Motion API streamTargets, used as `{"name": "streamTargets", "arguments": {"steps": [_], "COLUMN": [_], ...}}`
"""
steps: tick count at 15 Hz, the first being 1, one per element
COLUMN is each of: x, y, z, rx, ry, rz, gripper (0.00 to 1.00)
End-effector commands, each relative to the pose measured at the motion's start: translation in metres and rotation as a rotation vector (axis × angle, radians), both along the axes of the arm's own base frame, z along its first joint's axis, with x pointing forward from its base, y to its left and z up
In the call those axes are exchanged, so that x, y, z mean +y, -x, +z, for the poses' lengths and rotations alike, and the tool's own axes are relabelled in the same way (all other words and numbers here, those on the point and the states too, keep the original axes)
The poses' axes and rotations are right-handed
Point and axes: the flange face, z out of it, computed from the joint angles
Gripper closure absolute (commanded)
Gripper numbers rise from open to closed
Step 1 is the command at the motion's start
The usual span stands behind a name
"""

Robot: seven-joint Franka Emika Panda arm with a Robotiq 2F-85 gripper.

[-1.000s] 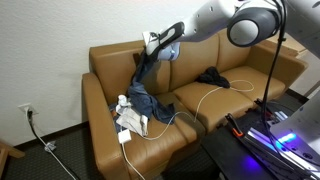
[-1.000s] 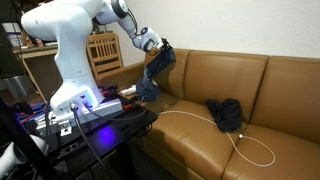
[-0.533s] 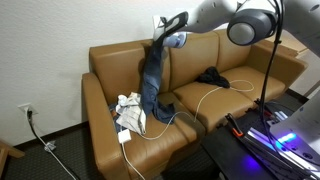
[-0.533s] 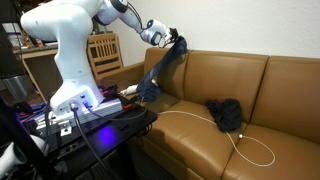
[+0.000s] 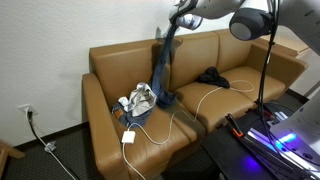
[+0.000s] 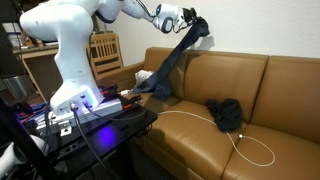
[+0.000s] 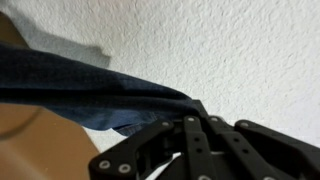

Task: Move the black clothing and the jean trousers to the right

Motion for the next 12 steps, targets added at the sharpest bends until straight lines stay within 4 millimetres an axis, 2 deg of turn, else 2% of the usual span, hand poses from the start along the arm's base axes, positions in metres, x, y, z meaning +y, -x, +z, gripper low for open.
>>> {"name": "streamTargets", "arguments": {"steps": [1,2,4,5,11,12], "x": [-0.004,-0.004,-0.025,-0.037,-0.125,-0.137], "y": [0.001,0.001,0.013,0.020,0.066,0.071], "z": [0.001,0.001,0.003,-0.003,-0.096,-0.119], "rx": [-0.003,-0.003,-0.010,0.014,0.077,0.076], "ry": [0.000,-0.001,0.031,0.012,-0.221,-0.265], "rz": [-0.007,-0.008,-0.070,-0.102,-0.349,-0.388], "gripper": [0.97,0.99,0.99,0.99,0.99,0.99]}}
